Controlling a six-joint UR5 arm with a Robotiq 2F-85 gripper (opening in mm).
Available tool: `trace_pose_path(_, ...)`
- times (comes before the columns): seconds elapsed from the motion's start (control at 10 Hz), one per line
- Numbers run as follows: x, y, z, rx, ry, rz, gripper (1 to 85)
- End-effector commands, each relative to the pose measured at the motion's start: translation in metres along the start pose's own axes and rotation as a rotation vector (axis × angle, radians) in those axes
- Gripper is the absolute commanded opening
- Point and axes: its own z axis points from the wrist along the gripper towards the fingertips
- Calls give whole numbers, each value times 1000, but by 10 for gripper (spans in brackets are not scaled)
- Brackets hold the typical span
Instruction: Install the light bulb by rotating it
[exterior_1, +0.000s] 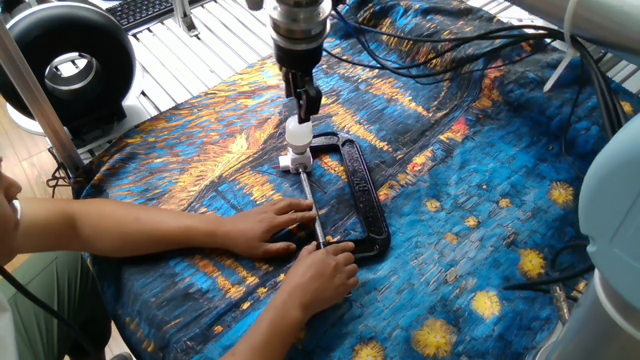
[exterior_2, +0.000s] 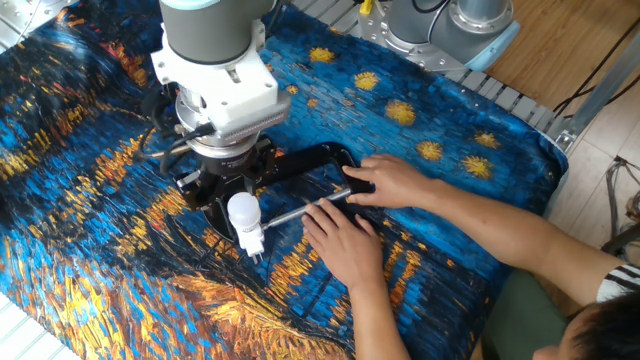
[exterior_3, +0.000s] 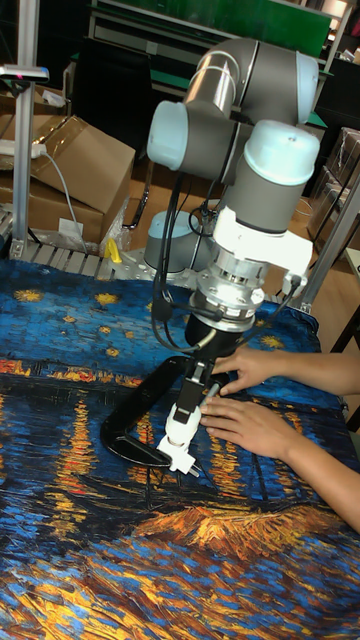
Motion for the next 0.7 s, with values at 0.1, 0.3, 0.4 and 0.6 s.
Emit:
trace_pose_path(0.1,-2,3,9,4,-29,-38,640)
trace_pose_path(0.3,-4,5,11,7,-30,-41,640)
trace_pose_path(0.4,-5,7,12,8,-28,-38,640)
trace_pose_path(0.6,-7,8,14,12,-28,-37,640)
